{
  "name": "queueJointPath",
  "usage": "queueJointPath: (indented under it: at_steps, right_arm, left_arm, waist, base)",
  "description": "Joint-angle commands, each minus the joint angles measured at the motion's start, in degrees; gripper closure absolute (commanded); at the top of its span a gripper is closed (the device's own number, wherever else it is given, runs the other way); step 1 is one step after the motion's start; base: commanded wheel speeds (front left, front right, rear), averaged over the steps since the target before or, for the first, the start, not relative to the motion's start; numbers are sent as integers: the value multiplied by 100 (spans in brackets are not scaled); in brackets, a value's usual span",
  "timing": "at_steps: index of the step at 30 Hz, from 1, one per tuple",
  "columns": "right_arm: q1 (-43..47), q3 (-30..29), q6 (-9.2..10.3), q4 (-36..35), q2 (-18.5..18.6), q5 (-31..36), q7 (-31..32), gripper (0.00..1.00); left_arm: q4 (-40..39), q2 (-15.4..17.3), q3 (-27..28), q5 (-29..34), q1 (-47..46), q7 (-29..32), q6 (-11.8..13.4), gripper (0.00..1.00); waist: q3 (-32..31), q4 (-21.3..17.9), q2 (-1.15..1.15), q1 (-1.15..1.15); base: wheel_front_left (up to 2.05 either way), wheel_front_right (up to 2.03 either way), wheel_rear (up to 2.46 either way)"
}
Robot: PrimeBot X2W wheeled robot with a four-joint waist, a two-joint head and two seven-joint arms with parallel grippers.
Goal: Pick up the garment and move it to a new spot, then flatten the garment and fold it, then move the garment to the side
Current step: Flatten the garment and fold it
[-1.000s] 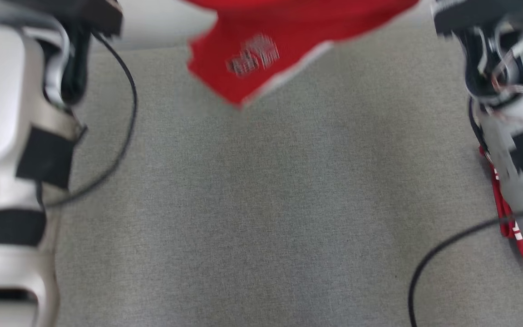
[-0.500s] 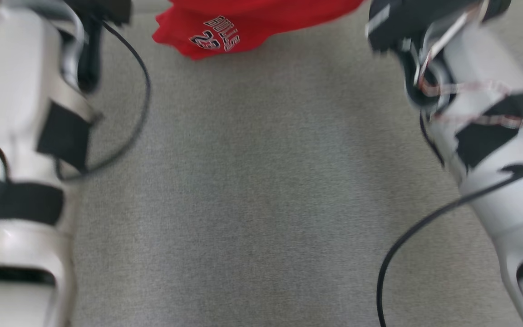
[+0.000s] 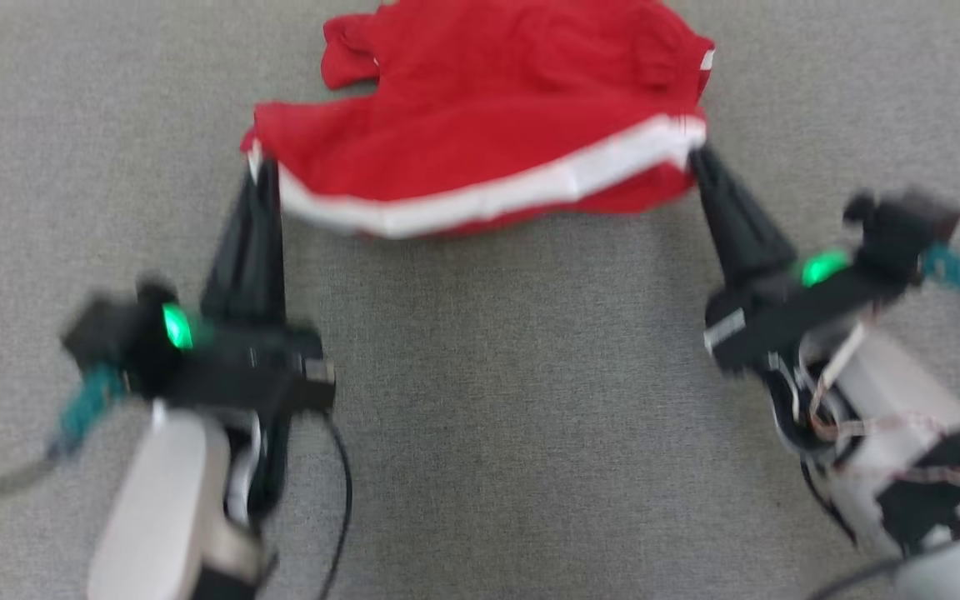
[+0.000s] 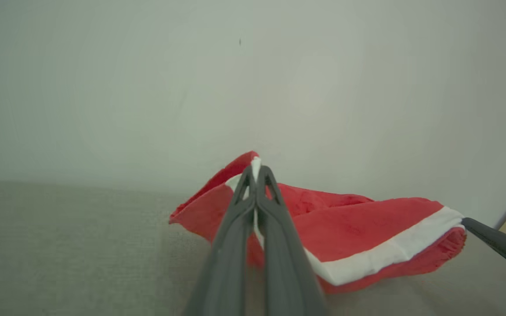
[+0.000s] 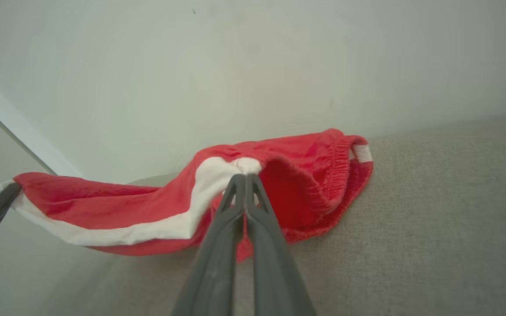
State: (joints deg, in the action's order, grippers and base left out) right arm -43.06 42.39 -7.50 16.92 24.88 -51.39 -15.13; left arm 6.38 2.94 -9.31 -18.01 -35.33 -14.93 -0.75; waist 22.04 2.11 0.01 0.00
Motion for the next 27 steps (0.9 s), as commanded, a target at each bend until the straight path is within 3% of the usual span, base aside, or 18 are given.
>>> queueJointPath:
  at_steps: [1,8,15,27]
  right_arm:
    - [300,-8,2,-176,121,-45,-12,100]
    - [1475,240,2,-756,564,-178,-12,100]
    - [2351,324,2,-903,901,-254,61,100]
    - [3665,-189,2,-1140,975,-201,398,100]
  left_arm:
    - [-185,13,2,49,410,-16,62,100]
    - [-1113,86,21,-102,1956,222,294,100]
    - [-1913,127,79,-377,3244,795,574,100]
    - [-2452,138,-256,-796,4633,1688,762,100]
  waist:
    - [-114,-50,-1,0]
    - [-441,-129,-1,0]
    - [-906,-45,-1,0]
    - [-1402,157,-1,0]
  base:
    - [0,0,0]
    - [0,0,0]
    - [0,0,0]
    - [0,0,0]
